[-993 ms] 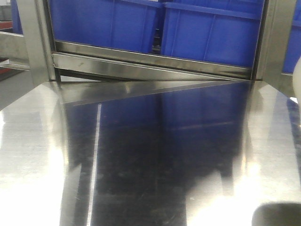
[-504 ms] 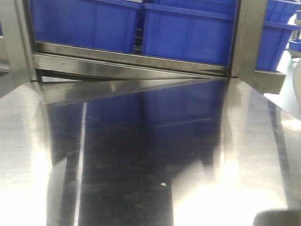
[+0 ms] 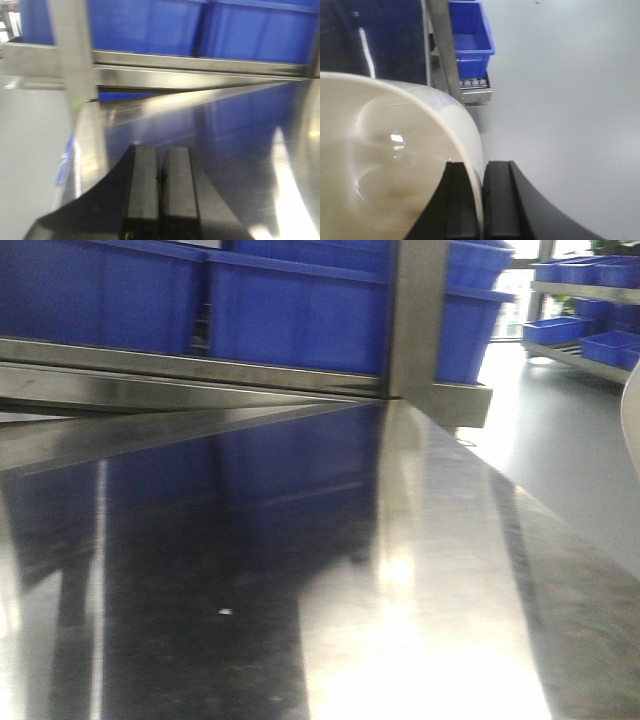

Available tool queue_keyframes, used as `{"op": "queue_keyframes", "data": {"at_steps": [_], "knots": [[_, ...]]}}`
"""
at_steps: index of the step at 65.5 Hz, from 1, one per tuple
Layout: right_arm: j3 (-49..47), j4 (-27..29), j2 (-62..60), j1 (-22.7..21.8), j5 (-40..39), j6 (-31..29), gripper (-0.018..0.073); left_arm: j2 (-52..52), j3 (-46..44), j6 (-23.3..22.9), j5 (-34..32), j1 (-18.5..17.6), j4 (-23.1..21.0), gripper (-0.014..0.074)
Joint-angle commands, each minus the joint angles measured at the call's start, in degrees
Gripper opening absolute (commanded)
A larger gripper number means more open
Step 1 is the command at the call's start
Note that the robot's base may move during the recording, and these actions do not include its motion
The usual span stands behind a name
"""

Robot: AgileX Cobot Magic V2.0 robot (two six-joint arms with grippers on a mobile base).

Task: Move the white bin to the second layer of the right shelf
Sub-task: 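Drive the base backward and turn away from the table holding the bin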

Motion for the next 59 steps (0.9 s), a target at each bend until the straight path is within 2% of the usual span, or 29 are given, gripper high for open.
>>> {"op": "queue_keyframes", "data": {"at_steps": [1, 59], "knots": [[-1.6, 0.1, 0.2, -0.4, -5.0, -0.4, 0.0048, -0.9, 2.1, -0.2, -4.9, -0.1, 0.0, 0.0085], [-1.6, 0.1, 0.2, -0.4, -5.0, -0.4, 0.0048, -0.9, 2.1, -0.2, -4.9, -0.1, 0.0, 0.0085]]}}
